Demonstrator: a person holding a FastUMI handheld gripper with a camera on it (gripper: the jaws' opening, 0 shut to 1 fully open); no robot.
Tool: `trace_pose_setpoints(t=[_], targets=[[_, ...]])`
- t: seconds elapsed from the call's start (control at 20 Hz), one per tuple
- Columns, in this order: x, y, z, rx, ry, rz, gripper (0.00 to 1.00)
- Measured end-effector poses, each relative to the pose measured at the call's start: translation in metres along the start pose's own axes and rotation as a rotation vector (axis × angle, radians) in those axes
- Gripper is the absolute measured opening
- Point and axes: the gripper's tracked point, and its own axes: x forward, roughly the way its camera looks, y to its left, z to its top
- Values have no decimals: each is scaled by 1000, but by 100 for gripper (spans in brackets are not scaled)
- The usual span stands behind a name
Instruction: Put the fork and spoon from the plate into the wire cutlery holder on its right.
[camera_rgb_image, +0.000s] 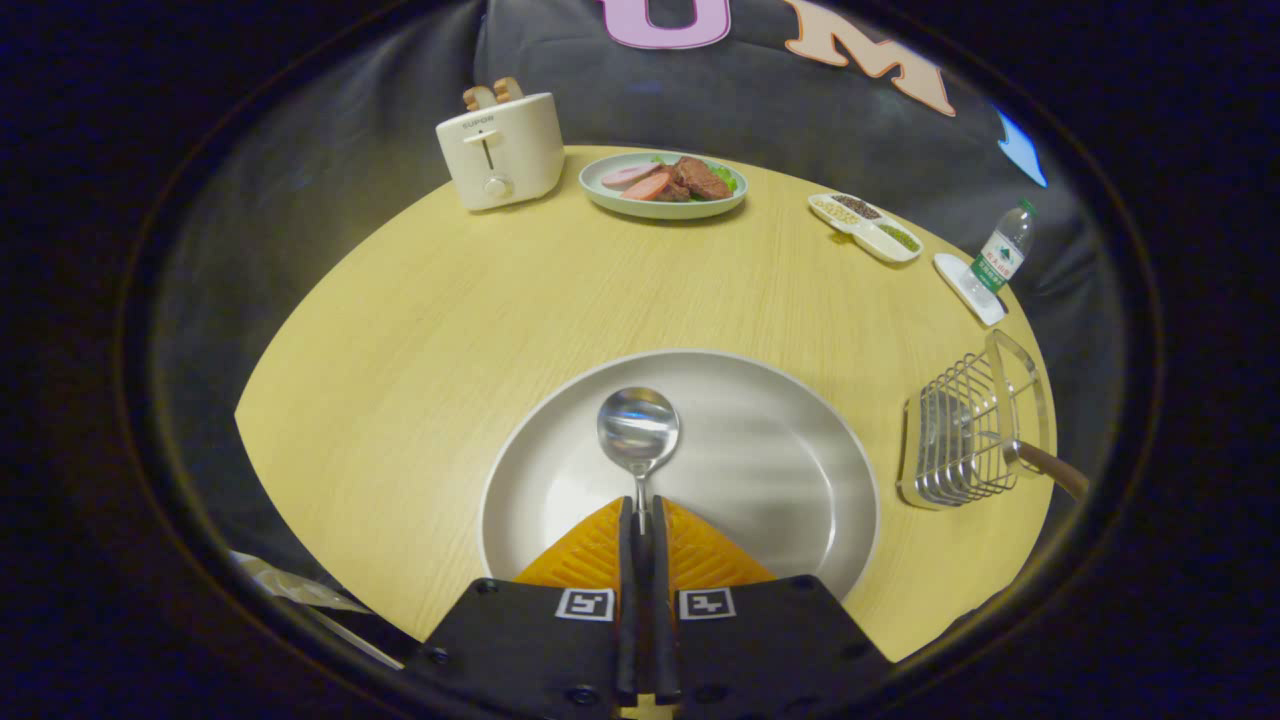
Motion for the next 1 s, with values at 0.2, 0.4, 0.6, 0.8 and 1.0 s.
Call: trace_pose_setpoints(t=[0.2,0.4,0.6,0.8,1.0], targets=[[-5,-3,-3,4,39,28,10],[-9,-2,-7,-16,73,50,5],[-20,-5,-2,-8,95,75,5],[-35,-21,8,-38,101,72,5],[-51,-41,17,-92,100,48,5]])
